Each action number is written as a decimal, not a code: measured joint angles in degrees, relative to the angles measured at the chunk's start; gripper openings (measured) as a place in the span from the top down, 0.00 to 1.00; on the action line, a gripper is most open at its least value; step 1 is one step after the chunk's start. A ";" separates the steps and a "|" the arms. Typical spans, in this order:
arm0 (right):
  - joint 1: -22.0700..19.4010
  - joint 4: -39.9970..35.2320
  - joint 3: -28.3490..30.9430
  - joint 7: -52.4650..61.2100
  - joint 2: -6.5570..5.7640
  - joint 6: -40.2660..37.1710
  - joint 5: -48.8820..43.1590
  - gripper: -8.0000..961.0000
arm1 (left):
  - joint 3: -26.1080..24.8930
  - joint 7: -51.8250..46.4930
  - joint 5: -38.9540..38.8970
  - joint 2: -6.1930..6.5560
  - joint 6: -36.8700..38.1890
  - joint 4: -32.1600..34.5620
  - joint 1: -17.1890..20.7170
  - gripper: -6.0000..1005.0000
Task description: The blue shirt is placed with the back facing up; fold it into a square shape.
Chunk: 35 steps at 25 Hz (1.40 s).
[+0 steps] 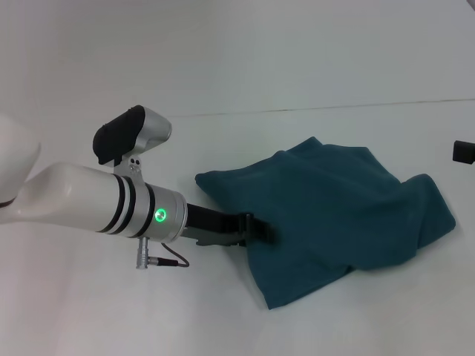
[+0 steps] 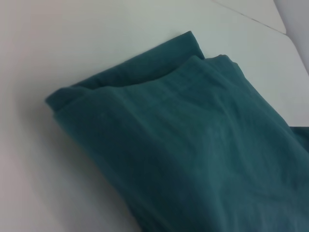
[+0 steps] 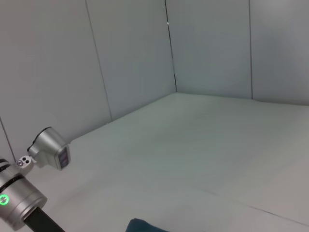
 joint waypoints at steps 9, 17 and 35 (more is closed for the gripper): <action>0.03 0.22 0.00 -0.08 0.02 0.19 0.46 0.06 | 0.10 0.46 -0.07 0.06 -0.60 0.36 -0.16 0.73; 0.09 0.34 -0.01 0.14 0.02 0.39 1.00 0.06 | -0.95 -0.01 0.60 3.54 5.09 6.58 3.17 0.97; 0.85 -0.07 -0.41 1.14 -0.01 0.01 2.33 0.06 | -13.80 -1.10 19.28 10.31 11.23 15.00 5.56 0.97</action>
